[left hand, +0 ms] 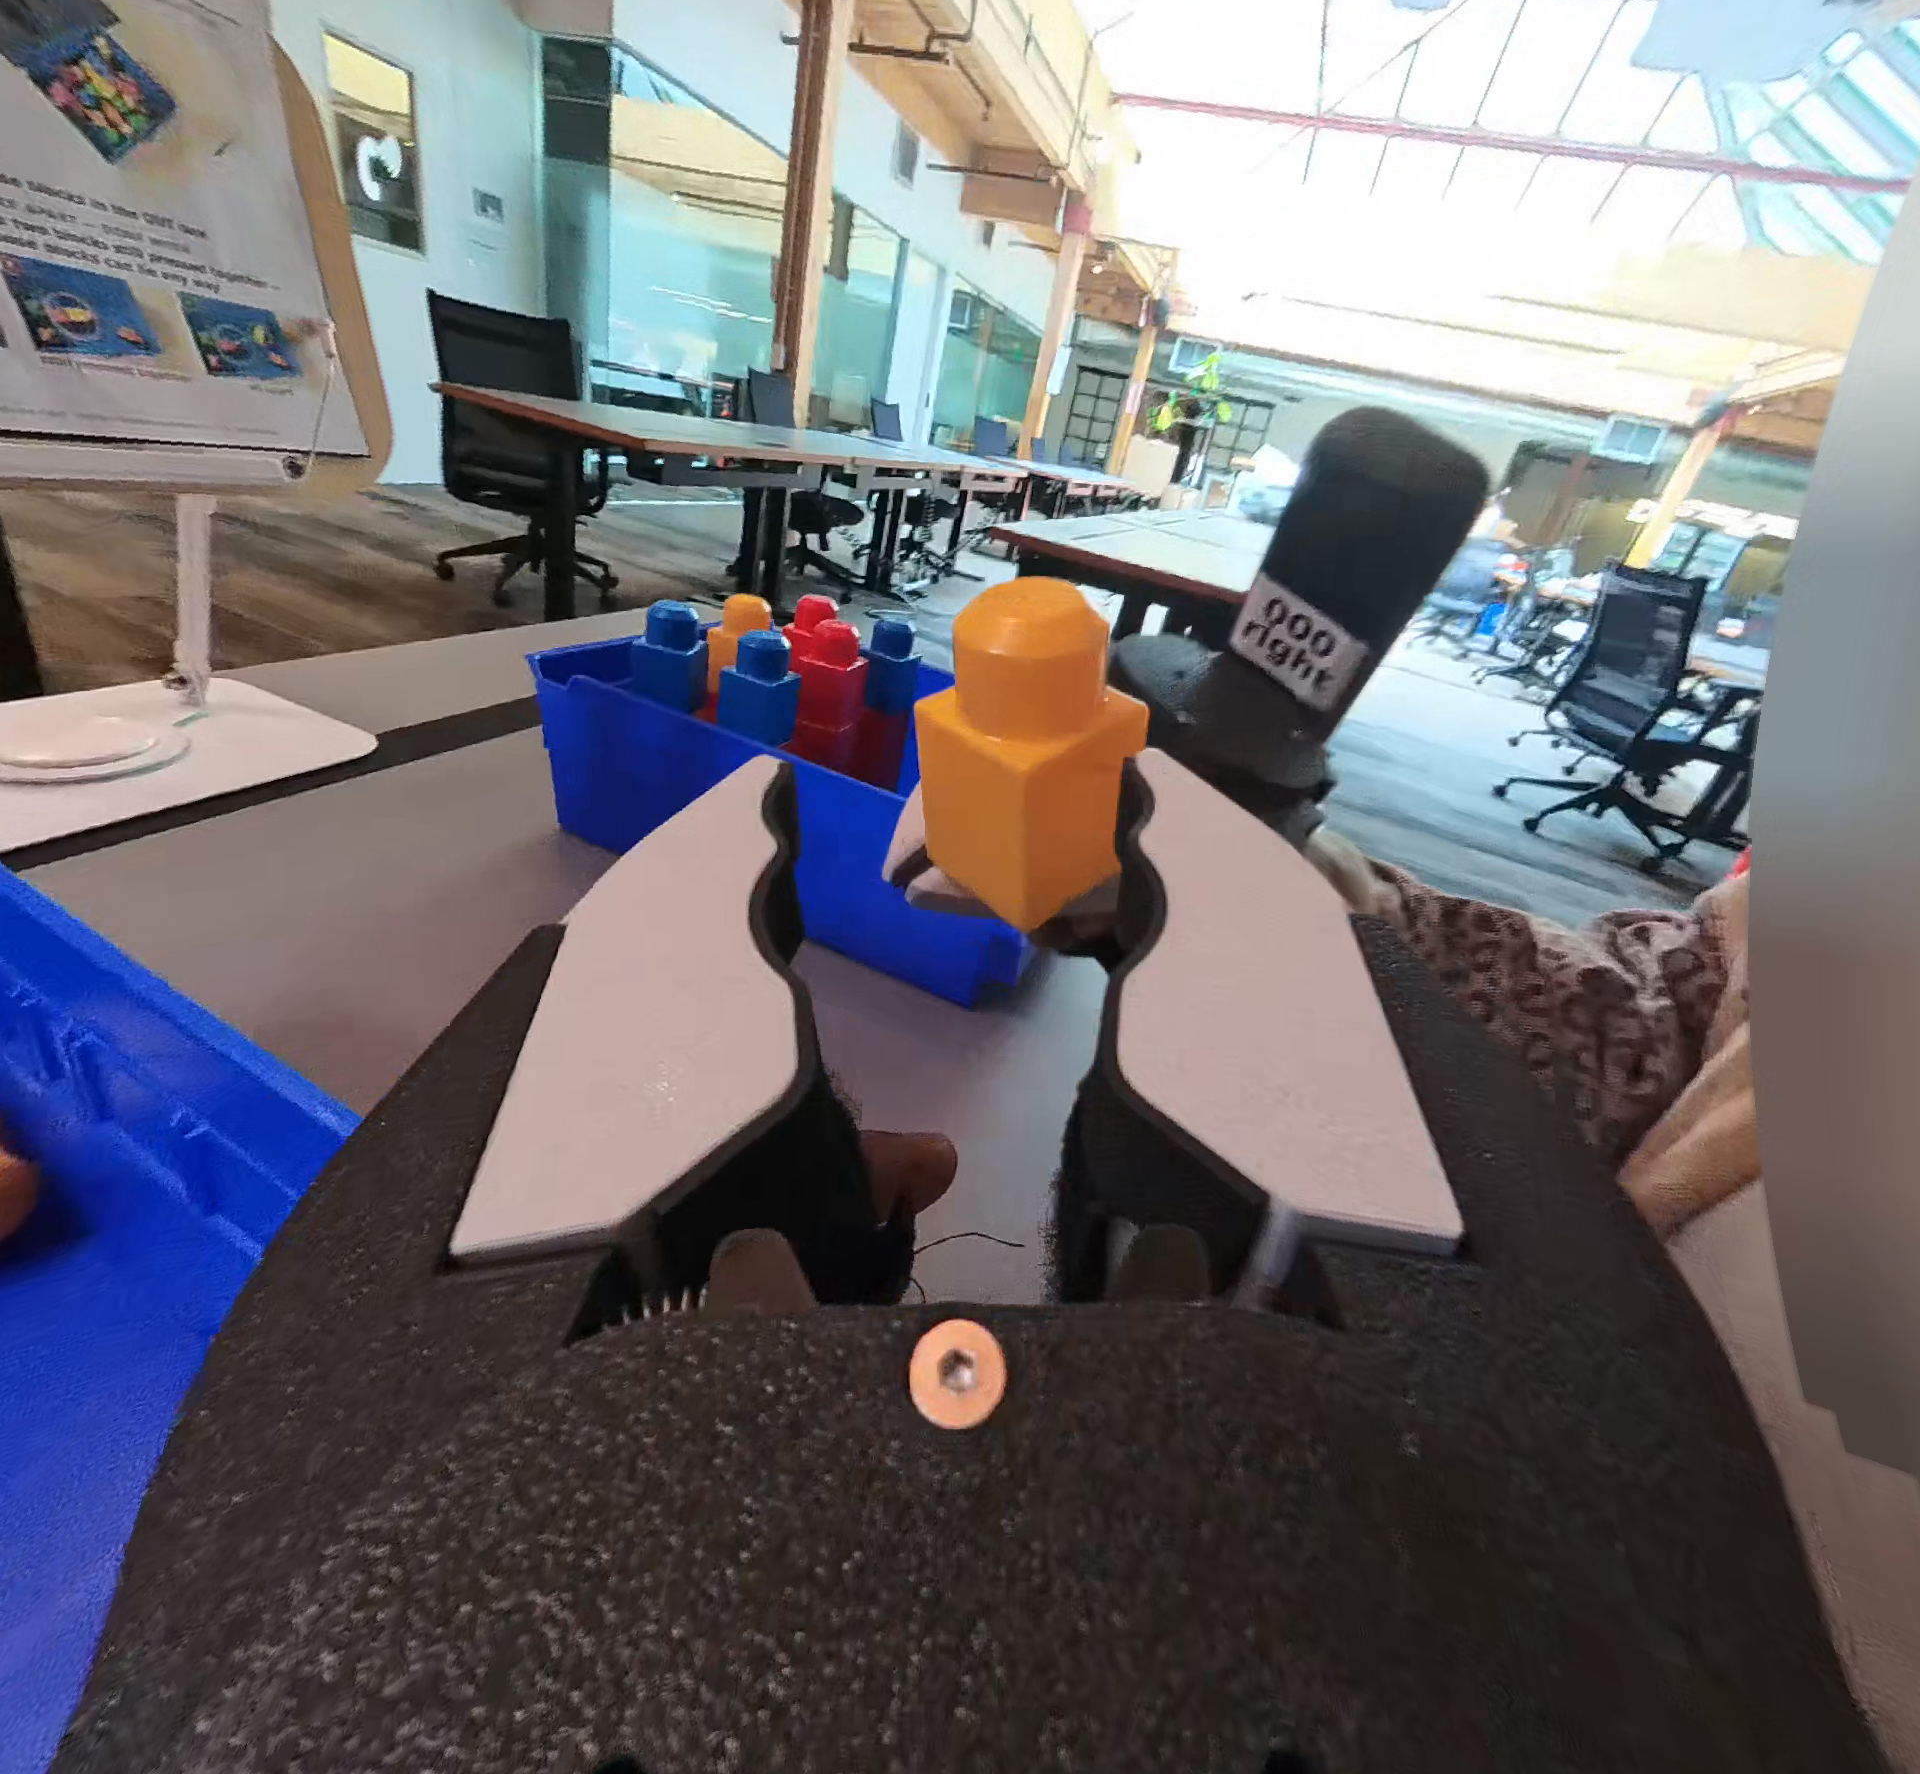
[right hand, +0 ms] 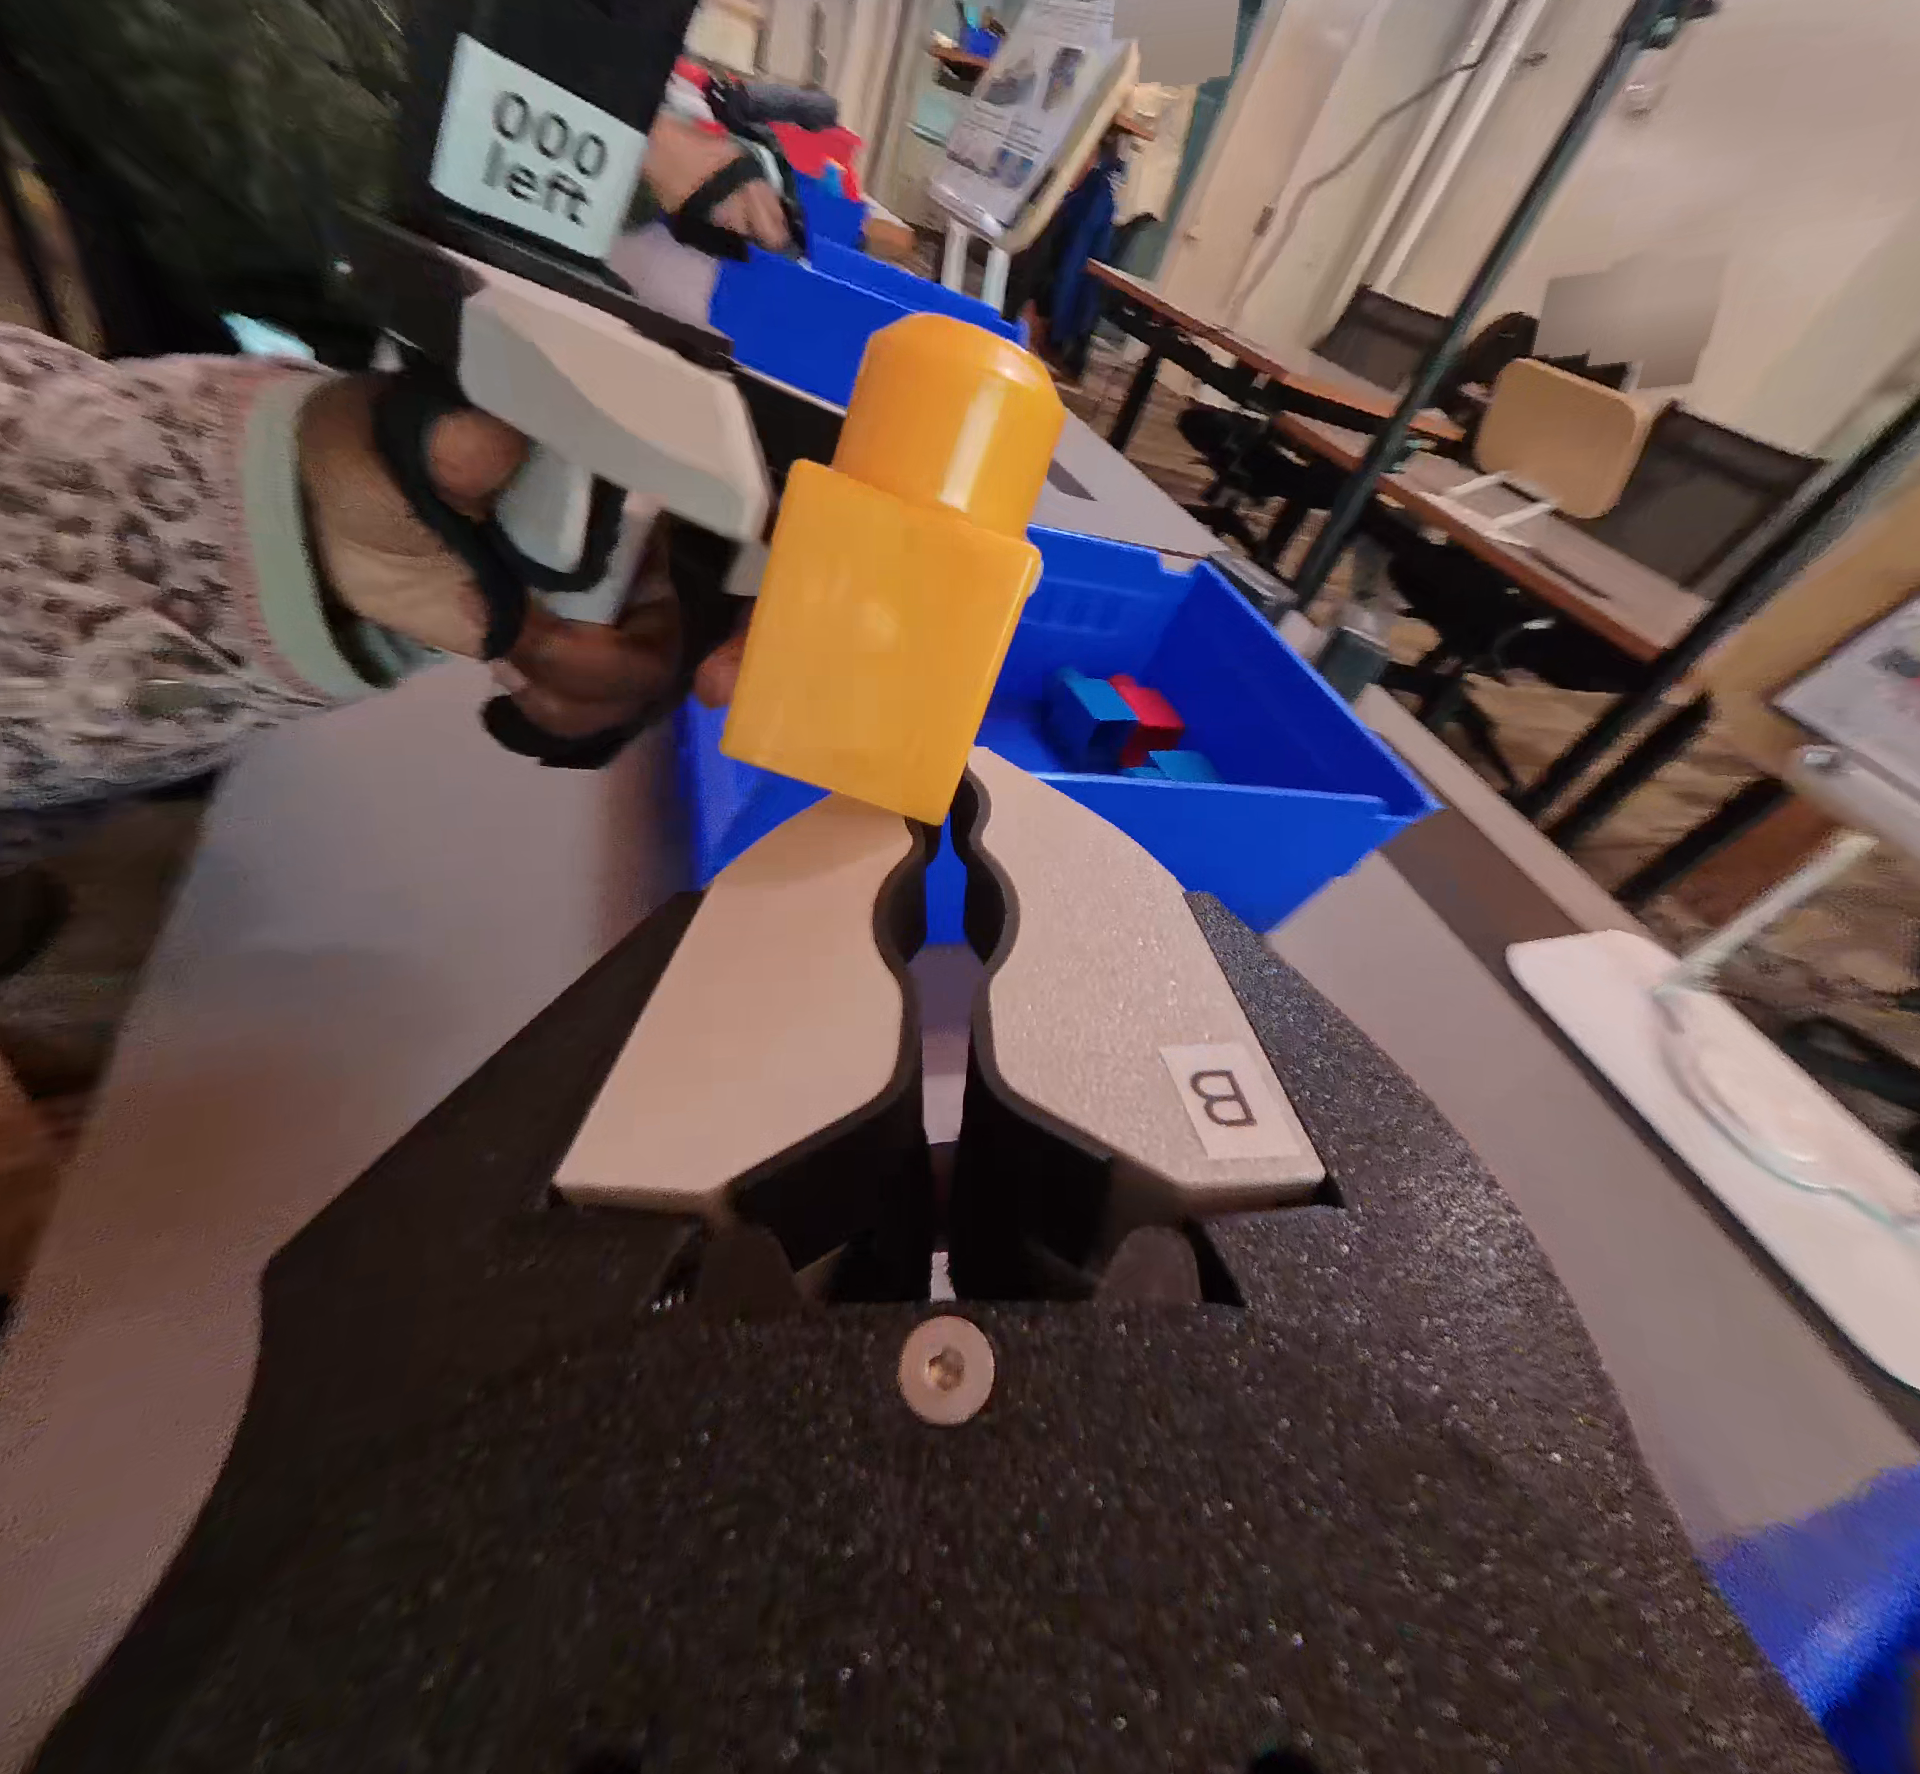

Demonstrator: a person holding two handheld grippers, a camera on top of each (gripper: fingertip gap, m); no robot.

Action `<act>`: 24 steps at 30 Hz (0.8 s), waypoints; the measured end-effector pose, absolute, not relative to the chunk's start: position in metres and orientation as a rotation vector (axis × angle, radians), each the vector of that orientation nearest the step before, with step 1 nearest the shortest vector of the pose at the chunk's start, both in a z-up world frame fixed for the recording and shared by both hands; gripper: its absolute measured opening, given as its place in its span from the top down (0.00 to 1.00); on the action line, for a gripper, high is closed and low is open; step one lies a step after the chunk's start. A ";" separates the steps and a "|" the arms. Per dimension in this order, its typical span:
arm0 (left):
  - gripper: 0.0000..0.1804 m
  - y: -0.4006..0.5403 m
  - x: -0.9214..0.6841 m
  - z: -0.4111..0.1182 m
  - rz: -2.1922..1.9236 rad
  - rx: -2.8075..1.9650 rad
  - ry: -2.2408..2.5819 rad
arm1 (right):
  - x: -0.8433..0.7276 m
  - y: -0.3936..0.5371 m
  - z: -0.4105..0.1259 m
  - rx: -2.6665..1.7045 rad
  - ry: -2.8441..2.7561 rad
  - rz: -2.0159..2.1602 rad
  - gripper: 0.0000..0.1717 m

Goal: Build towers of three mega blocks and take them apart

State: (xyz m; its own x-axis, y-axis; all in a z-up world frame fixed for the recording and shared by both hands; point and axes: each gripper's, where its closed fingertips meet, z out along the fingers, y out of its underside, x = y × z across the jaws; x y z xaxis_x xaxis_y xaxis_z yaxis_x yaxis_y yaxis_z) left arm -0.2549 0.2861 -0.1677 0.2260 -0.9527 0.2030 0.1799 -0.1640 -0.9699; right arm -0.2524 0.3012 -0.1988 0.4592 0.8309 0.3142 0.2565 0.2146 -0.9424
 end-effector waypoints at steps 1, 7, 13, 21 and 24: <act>0.67 0.287 -0.252 -0.171 -1.200 -1.343 0.823 | -0.250 0.304 -0.199 -1.344 -1.070 0.457 0.99; 0.73 0.293 -0.246 -0.176 -1.109 -1.380 0.758 | -0.237 0.319 -0.194 -1.320 -1.059 0.073 0.99; 0.82 0.274 -0.256 -0.159 -1.231 -1.213 0.873 | -0.244 0.293 -0.189 -1.297 -1.151 0.404 0.93; 0.82 0.243 -0.264 -0.156 -1.363 -1.060 1.086 | -0.251 0.249 -0.165 -1.233 -1.074 1.202 0.68; 0.82 0.240 -0.259 -0.160 -1.349 -1.070 1.120 | -0.262 0.243 -0.173 -1.227 -1.147 1.155 0.79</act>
State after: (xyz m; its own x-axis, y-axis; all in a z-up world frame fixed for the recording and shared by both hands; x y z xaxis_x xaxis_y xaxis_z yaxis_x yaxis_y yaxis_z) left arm -0.2593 0.2400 -0.1605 -0.0669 -0.9976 0.0183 0.1657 -0.0292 -0.9857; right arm -0.2622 0.2428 -0.1735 0.0748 0.9972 0.0071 -0.0144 0.0082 -0.9999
